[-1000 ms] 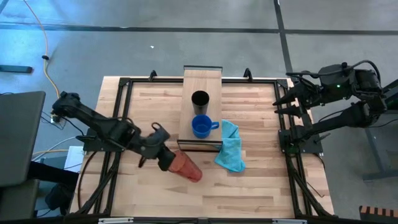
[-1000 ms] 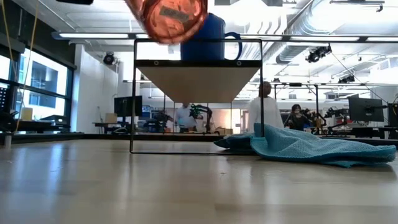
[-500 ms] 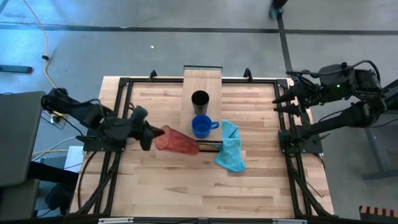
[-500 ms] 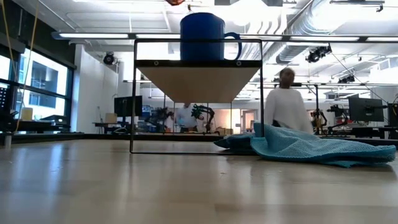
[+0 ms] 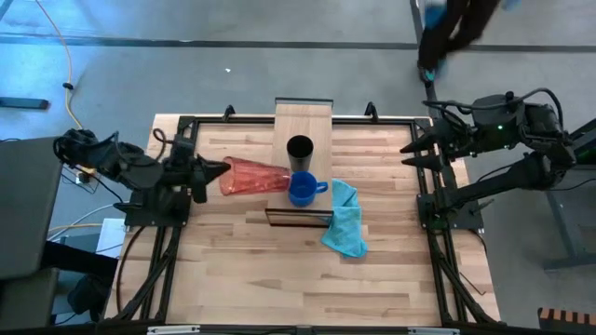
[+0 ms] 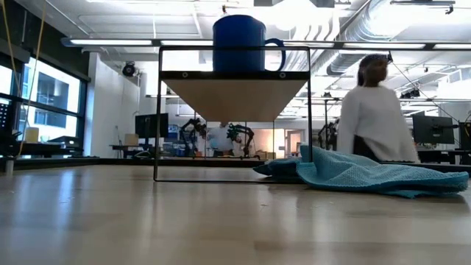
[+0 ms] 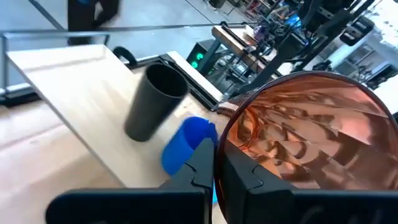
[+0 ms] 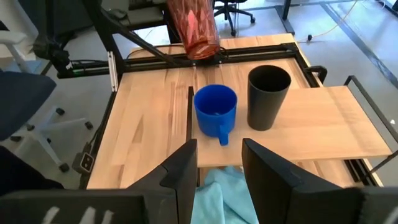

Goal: Stack small to large cups/mugs on shelf
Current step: Put the red glass cup on the shelf

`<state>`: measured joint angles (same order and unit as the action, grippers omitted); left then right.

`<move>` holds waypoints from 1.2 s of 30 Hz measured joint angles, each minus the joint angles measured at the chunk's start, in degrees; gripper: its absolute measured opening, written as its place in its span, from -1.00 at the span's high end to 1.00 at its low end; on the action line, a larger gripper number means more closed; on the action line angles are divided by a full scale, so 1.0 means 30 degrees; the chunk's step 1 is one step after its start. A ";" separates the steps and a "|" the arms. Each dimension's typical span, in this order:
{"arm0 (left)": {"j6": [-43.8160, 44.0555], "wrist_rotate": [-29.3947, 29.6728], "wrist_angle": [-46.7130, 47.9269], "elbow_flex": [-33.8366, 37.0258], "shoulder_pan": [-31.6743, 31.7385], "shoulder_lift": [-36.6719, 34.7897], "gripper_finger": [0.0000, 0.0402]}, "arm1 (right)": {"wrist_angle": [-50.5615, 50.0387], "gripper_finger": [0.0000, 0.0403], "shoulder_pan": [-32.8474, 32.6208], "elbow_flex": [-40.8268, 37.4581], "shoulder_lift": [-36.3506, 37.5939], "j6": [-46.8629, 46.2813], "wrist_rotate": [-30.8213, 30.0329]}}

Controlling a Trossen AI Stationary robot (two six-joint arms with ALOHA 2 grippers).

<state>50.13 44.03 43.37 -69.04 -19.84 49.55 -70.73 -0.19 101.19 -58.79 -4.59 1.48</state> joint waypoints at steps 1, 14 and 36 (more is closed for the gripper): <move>-0.0305 0.0220 0.0031 0.0003 -0.0002 -0.0144 1.00 | 0.0108 0.41 0.0000 0.0000 -0.0046 -0.0128 -0.0007; -0.5127 0.4206 -0.2028 -0.0011 0.0002 -0.2670 1.00 | 0.0426 0.41 0.0000 0.0000 -0.1063 -0.1392 -0.0656; -1.8640 0.6626 -0.5965 -0.2354 -0.0013 -0.5373 1.00 | 0.0706 0.41 0.0058 0.0000 -0.3912 -0.1796 -0.0961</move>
<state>-5.79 63.91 25.47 -76.11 -19.88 33.43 -68.61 -0.01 101.19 -70.53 -9.98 -1.41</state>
